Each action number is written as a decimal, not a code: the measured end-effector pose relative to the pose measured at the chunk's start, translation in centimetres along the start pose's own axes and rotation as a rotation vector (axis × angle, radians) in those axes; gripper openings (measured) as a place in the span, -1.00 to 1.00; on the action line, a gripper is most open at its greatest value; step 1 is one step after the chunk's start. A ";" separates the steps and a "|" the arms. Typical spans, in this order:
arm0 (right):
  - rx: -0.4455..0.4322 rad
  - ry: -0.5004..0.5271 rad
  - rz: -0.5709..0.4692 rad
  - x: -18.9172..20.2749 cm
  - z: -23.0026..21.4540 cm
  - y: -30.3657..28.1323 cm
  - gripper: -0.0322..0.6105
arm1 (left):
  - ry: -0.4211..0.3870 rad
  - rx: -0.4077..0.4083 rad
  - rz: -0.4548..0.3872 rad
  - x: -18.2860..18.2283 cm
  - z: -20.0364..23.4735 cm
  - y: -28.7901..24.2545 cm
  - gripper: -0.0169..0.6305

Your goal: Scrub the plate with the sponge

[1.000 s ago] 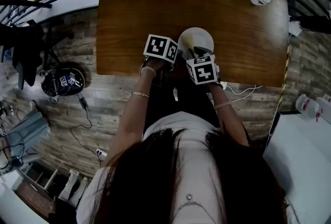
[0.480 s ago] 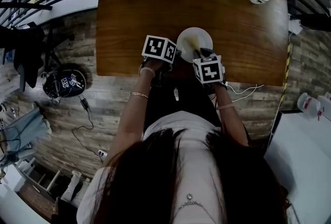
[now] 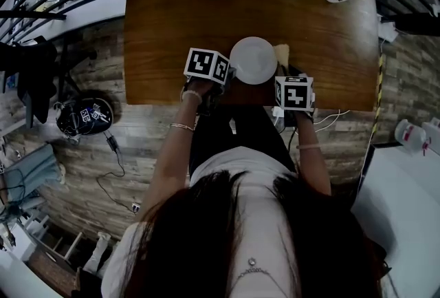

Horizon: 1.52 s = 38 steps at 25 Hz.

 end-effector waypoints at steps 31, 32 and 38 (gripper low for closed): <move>-0.054 0.006 0.065 1.3 1.4 -0.2 -0.63 | 0.011 -0.024 -0.010 0.1 -0.2 0.0 -0.67; -0.032 -0.004 0.061 1.3 0.9 0.1 -0.63 | 0.011 -0.026 -0.009 0.1 -0.2 0.0 -0.67; -0.060 0.007 0.062 1.9 1.8 0.4 -0.63 | 0.021 -0.024 -0.011 0.1 -0.2 -0.2 -0.67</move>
Point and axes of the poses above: the fingertips, and each gripper's own axes: y backward along the fingers, z to its left, x out of its underside, the point moved 8 cm from there along y, backward along the fingers, and after that the axes turned 4 degrees about z, right-handed, at the moved point
